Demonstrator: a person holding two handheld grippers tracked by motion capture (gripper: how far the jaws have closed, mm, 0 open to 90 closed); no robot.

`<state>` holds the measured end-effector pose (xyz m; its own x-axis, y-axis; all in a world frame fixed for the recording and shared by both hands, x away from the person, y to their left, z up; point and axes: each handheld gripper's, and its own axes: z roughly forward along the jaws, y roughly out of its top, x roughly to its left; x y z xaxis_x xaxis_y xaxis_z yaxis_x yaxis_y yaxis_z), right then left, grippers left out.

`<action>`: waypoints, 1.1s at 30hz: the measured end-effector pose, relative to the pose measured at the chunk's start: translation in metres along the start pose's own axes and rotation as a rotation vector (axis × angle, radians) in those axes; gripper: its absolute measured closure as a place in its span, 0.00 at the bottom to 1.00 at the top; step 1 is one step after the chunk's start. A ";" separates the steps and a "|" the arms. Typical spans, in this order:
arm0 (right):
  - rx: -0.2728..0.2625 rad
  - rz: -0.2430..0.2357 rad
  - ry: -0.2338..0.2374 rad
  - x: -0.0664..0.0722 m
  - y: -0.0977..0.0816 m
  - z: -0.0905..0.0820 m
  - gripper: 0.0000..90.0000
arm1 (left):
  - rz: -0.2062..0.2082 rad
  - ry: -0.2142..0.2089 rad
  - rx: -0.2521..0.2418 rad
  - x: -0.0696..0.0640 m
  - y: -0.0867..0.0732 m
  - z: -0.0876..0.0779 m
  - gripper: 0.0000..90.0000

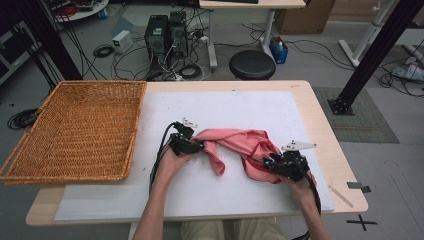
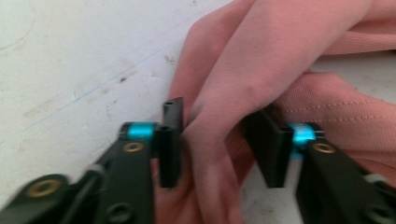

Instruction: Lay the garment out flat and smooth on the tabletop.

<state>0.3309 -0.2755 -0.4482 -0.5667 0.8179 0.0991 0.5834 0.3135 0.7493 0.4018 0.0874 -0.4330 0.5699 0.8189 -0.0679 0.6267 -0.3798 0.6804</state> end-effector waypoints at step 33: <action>-0.088 0.041 -0.057 -0.003 -0.001 -0.025 0.57 | 0.134 -0.087 -0.036 -0.020 0.029 0.004 0.58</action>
<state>0.3173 -0.2906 -0.4332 -0.5082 0.8559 0.0956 0.5506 0.2376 0.8002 0.4102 0.0582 -0.4151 0.6920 0.7210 -0.0363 0.5234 -0.4664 0.7131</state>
